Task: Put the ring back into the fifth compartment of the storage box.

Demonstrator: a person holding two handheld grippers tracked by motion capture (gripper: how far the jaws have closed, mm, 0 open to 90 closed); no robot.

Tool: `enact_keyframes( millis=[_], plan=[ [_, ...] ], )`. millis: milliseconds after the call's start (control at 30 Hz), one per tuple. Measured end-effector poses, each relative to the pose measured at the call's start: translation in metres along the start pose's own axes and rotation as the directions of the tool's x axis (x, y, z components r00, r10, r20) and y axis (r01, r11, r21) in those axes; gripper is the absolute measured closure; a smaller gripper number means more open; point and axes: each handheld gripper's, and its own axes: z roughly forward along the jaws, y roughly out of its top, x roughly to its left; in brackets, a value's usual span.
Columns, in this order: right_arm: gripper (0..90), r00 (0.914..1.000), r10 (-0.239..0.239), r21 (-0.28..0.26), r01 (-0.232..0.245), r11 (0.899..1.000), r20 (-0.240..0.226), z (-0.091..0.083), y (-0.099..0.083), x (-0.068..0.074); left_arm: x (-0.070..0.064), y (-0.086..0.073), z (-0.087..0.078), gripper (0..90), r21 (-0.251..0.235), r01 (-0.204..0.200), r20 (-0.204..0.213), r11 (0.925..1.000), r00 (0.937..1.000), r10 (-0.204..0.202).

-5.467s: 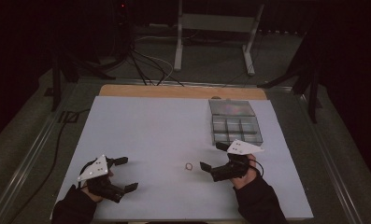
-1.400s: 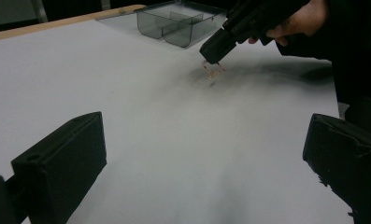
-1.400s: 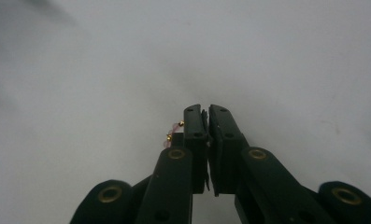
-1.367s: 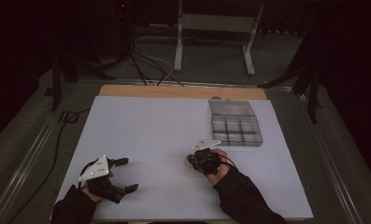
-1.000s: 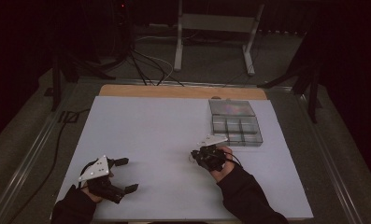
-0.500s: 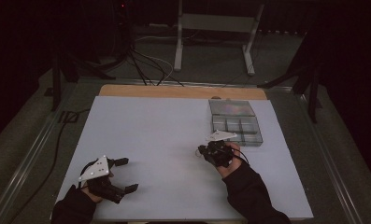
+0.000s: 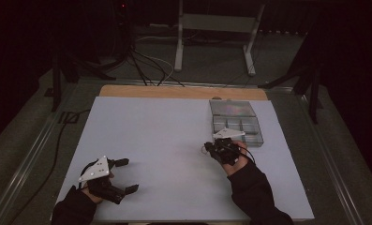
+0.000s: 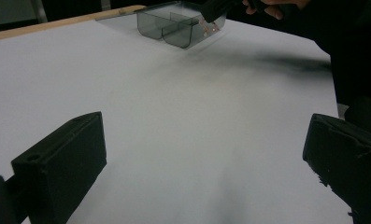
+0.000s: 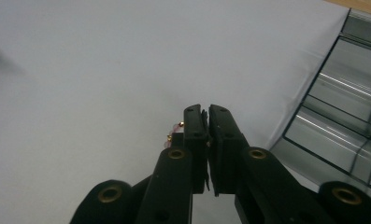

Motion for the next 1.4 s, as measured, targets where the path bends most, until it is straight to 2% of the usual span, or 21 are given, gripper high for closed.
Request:
enact_keyframes(
  millis=[833, 1167, 1400],
  plan=[
    [86.6, 0.9949, 0.074, -0.056, -0.07, 0.996, 0.069, -0.02, 0.003, -0.033, 0.0, 0.0, 0.0, 0.7, -0.001, 0.001, 0.002, 1.0, 1.0, -0.001],
    [86.6, 0.9888, 0.107, -0.075, -0.1, 0.992, 0.104, -0.027, 0.001, -0.049, 0.0, 0.0, 0.0, 0.7, 0.001, 0.0, 0.002, 1.0, 1.0, 0.0],
    [86.6, 0.9815, 0.128, -0.084, -0.117, 0.99, 0.142, -0.031, -0.001, -0.061, 0.0, 0.0, 0.0, 0.7, 0.0, 0.001, 0.002, 1.0, 1.0, -0.001]
  ],
)
